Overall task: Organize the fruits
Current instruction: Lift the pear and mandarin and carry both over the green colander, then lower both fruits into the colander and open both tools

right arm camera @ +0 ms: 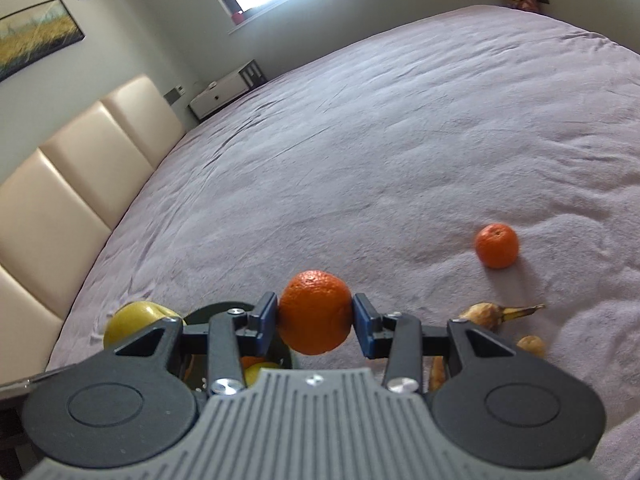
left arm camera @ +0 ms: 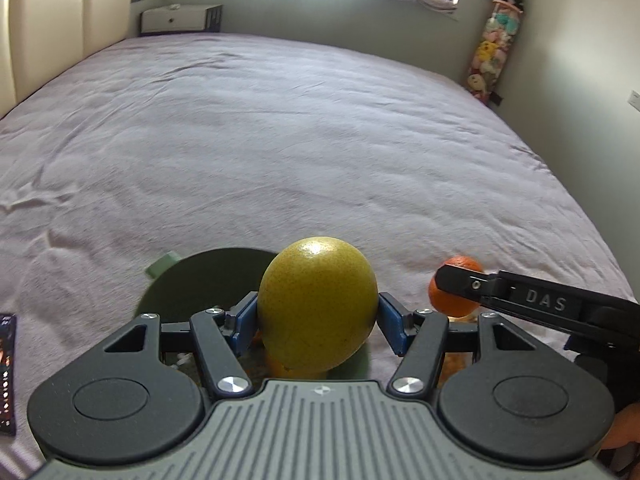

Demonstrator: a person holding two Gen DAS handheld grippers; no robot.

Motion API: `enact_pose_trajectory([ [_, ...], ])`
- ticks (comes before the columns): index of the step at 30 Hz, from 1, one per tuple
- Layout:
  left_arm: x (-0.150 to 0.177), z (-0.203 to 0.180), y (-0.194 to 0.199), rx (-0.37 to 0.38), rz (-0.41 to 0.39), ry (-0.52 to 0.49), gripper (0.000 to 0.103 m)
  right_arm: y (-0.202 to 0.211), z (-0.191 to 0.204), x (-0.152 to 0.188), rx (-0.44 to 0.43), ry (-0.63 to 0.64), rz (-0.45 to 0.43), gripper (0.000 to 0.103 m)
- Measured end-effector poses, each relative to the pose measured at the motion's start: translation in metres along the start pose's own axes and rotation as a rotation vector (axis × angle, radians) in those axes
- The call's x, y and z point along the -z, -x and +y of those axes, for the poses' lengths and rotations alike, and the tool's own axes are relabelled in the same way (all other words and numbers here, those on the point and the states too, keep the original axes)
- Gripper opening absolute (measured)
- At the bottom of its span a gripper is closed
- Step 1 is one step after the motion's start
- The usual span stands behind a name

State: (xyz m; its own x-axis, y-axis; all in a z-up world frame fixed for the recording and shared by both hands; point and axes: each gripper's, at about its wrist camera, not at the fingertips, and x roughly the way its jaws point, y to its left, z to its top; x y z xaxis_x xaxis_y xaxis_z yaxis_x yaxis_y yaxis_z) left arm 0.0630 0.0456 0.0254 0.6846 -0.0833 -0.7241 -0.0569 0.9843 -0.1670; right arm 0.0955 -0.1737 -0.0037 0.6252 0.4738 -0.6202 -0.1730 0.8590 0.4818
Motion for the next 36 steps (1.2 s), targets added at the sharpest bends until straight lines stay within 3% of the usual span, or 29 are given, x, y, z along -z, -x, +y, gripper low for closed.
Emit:
enact_pose_trajectory([
  [16,0.008,0.051,-0.022,-0.103,0.110,0.039,0.071,-0.052,0.046,0.022,-0.051,0.211,0.107,0.038],
  [36,0.019,0.057,-0.074,-0.128,0.232,-0.005,0.071,-0.081,0.043,0.026,-0.064,0.245,0.122,0.038],
])
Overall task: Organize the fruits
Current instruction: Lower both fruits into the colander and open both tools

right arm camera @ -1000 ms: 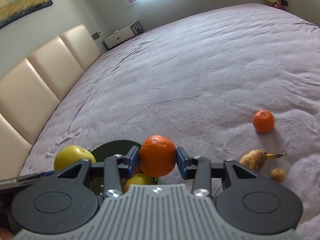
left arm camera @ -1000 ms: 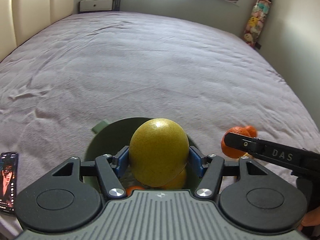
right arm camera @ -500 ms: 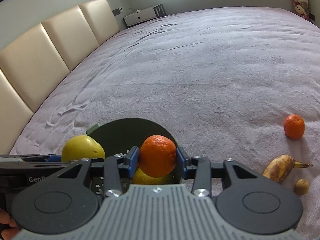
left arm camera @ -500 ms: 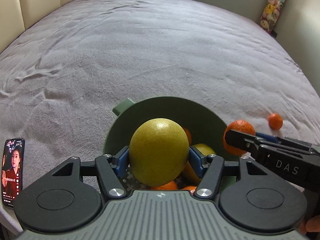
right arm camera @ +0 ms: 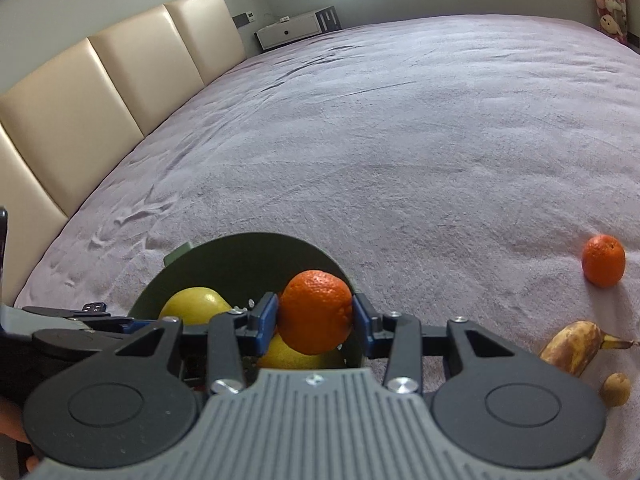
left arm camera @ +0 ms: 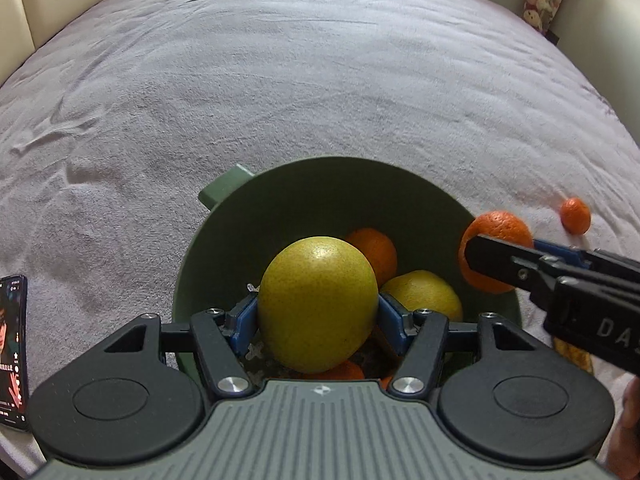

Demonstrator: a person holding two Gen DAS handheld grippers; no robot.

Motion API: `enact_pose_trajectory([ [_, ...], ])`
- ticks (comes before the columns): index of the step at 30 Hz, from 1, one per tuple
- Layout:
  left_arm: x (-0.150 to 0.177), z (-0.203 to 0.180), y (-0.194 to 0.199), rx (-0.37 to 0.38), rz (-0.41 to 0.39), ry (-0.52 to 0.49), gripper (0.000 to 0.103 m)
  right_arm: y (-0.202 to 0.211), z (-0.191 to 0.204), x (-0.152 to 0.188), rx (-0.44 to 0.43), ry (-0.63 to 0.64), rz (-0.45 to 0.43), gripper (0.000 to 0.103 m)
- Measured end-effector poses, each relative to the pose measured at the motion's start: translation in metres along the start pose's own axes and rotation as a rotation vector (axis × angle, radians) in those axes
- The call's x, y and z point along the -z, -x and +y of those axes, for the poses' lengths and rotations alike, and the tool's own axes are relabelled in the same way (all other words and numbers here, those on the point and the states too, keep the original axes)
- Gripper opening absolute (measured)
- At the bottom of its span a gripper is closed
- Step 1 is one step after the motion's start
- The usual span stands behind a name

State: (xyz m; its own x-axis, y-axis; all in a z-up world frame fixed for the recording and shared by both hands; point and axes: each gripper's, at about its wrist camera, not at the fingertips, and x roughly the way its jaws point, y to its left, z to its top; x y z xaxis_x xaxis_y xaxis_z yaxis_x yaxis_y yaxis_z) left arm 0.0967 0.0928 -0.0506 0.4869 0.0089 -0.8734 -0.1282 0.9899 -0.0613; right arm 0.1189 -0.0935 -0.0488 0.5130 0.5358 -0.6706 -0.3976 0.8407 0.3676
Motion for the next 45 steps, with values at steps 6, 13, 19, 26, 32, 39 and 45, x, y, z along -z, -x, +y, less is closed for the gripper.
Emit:
enact_pose_trajectory([
  [6,0.000,-0.006,-0.009,-0.042,0.010,-0.044,0.071,-0.003,-0.001,0.000,0.004,-0.008,0.007,0.038],
  [13,0.002,-0.015,-0.019,-0.112,0.040,-0.118,0.072,-0.004,0.000,0.000,-0.003,-0.009,0.006,0.038],
  [19,0.005,-0.020,-0.026,-0.160,0.040,-0.172,0.072,-0.003,0.000,0.000,-0.002,-0.003,0.009,0.038],
  [26,0.003,-0.016,-0.022,-0.145,0.044,-0.155,0.076,-0.004,0.003,0.000,0.007,0.003,0.016,0.038],
  [32,0.000,-0.007,-0.009,-0.132,0.057,-0.085,0.077,-0.004,0.004,-0.001,0.009,-0.008,0.017,0.038],
  [39,-0.006,0.010,0.017,-0.113,0.005,0.014,0.077,-0.006,0.009,0.000,-0.009,0.006,0.017,0.038],
  [45,-0.010,0.025,0.032,-0.079,-0.039,0.102,0.076,-0.006,0.025,0.006,-0.040,0.082,0.031,0.038],
])
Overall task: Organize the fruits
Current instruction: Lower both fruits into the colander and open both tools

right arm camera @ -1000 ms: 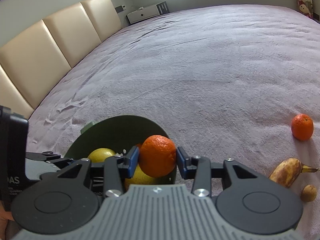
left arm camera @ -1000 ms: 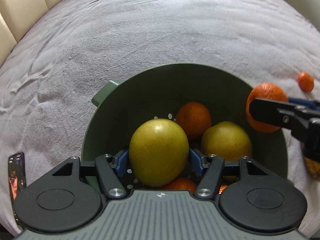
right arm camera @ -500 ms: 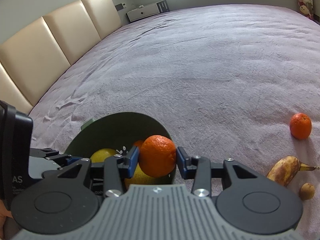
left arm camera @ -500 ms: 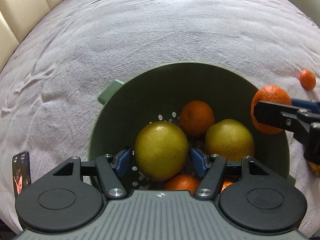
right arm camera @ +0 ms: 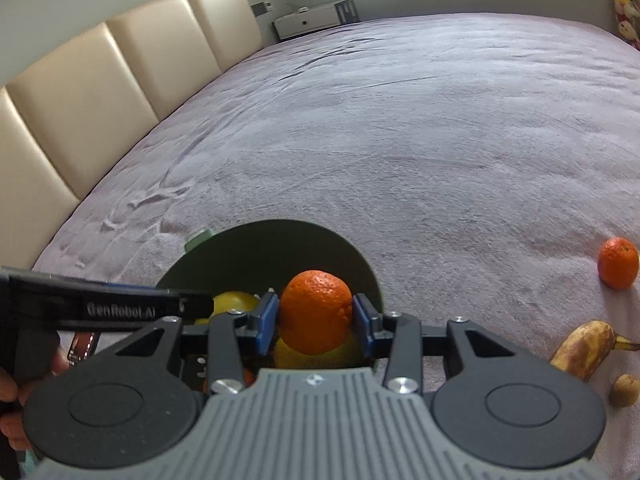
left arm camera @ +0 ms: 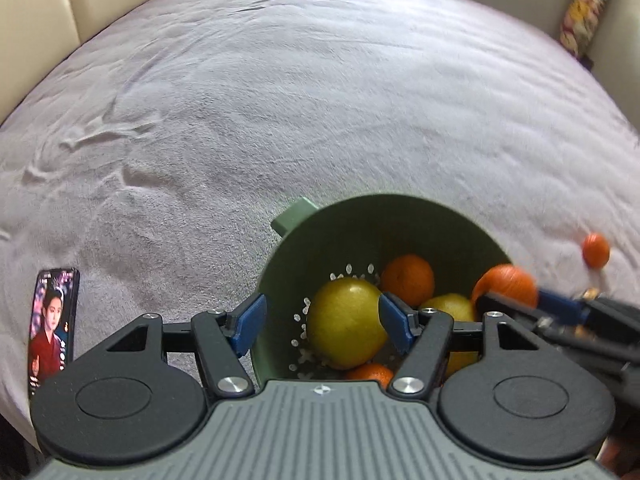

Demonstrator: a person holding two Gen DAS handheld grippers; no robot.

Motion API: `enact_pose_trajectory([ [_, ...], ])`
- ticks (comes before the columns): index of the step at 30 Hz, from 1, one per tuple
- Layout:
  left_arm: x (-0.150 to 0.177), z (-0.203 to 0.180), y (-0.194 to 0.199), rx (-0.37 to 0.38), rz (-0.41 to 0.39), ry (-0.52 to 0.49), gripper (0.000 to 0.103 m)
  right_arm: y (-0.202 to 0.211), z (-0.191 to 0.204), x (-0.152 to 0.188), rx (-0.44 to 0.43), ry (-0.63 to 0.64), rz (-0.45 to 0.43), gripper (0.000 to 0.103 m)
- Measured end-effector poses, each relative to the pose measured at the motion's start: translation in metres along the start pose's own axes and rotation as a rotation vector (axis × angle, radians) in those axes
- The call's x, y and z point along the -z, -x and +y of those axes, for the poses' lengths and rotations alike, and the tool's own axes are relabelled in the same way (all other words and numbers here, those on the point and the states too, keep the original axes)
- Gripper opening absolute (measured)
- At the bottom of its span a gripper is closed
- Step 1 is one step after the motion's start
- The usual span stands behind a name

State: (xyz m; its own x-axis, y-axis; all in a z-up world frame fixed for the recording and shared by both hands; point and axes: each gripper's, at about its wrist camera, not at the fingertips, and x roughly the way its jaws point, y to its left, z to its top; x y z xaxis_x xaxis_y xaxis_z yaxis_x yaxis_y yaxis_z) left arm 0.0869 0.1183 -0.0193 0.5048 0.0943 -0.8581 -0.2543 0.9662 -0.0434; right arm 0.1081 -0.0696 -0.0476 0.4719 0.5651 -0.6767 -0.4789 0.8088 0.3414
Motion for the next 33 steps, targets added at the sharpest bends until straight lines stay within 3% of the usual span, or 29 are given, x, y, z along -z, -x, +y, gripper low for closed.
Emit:
enact_pose_trajectory([
  [7,-0.004,0.008,0.009,0.002,-0.039,0.058,0.076,-0.005,0.024,0.006,-0.042,0.120,0.026,0.038],
  [18,-0.001,0.002,0.003,0.019,-0.012,0.046,0.075,-0.026,0.046,0.019,-0.051,0.240,0.093,0.038],
  [26,0.000,-0.001,0.002,0.022,-0.005,0.034,0.075,-0.035,0.049,0.018,-0.110,0.237,0.118,0.038],
  [33,0.001,-0.002,0.002,0.024,-0.003,0.031,0.075,-0.036,0.047,0.017,-0.059,0.228,0.130,0.038],
])
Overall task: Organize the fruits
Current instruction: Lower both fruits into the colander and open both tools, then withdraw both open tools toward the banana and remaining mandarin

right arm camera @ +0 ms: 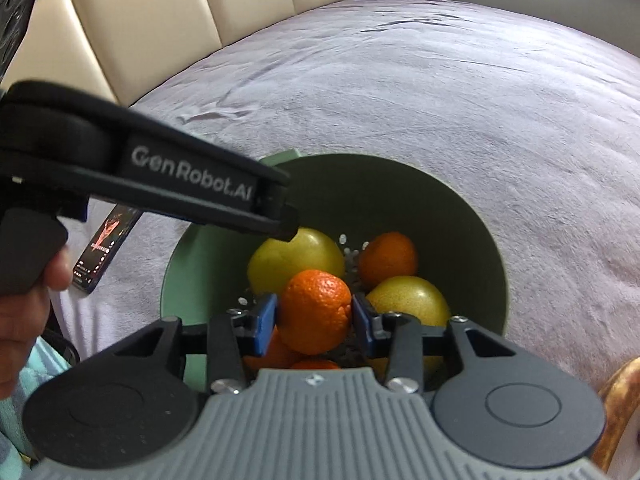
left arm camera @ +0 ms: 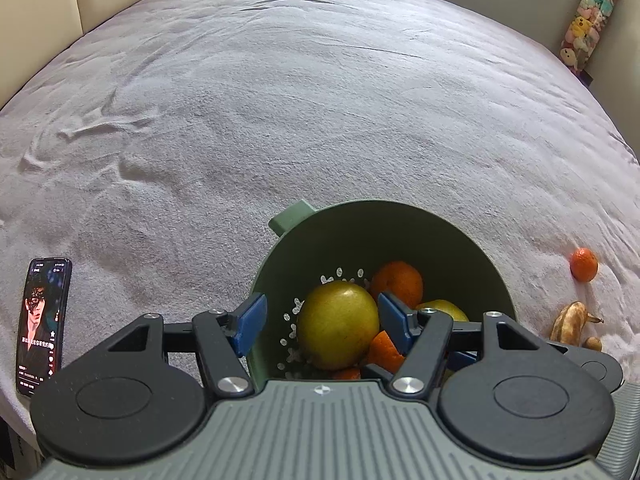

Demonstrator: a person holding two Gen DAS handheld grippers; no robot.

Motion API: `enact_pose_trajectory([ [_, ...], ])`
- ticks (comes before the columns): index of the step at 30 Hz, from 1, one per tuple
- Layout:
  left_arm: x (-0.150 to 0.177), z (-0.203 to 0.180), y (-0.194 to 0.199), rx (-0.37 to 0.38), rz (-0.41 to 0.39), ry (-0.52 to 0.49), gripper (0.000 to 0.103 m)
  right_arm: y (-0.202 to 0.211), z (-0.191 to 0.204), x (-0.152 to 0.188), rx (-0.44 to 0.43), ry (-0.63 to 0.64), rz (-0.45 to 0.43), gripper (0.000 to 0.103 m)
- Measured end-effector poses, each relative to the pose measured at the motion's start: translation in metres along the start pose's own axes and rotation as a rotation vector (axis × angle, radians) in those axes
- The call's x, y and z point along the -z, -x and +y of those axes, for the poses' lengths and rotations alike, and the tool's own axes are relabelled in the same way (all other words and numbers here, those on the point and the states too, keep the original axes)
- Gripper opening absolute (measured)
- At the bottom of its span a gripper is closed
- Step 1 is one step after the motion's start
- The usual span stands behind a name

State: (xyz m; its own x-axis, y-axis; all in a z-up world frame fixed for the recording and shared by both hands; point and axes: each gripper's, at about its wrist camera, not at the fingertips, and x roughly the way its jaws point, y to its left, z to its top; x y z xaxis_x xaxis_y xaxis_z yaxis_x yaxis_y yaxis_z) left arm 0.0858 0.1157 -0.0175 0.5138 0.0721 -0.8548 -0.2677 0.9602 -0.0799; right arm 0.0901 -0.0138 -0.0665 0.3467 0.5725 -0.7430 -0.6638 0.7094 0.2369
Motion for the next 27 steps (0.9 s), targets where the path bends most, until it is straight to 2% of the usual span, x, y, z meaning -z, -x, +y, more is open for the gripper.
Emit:
enact_pose_trajectory([
  [4,0.000,-0.002,0.000,0.000,0.003,-0.003,0.075,-0.001,0.012,0.001,0.036,0.070,0.010,0.038],
  [8,0.001,-0.004,-0.001,-0.001,0.008,-0.009,0.075,0.000,0.013,0.000,0.037,0.084,0.018,0.040],
  [10,0.001,-0.006,-0.001,0.000,0.009,-0.014,0.075,0.002,0.012,0.000,0.033,0.079,0.014,0.046],
  [12,0.001,-0.008,-0.001,0.001,0.010,-0.021,0.075,0.007,0.012,-0.001,0.047,0.085,0.001,0.060],
  [14,0.001,-0.010,0.000,0.001,0.009,-0.026,0.075,0.014,0.010,-0.001,0.054,0.087,-0.010,0.060],
  [19,0.002,-0.016,0.007,0.011,-0.015,-0.040,0.075,0.030,0.003,-0.003,0.068,0.054,-0.050,0.061],
  [22,0.003,-0.022,0.013,0.029,-0.040,-0.055,0.075,0.043,-0.003,-0.004,0.079,0.018,-0.084,0.066],
  [27,0.004,-0.033,0.022,0.057,-0.079,-0.074,0.075,0.059,-0.020,-0.002,0.146,-0.068,-0.117,0.067],
])
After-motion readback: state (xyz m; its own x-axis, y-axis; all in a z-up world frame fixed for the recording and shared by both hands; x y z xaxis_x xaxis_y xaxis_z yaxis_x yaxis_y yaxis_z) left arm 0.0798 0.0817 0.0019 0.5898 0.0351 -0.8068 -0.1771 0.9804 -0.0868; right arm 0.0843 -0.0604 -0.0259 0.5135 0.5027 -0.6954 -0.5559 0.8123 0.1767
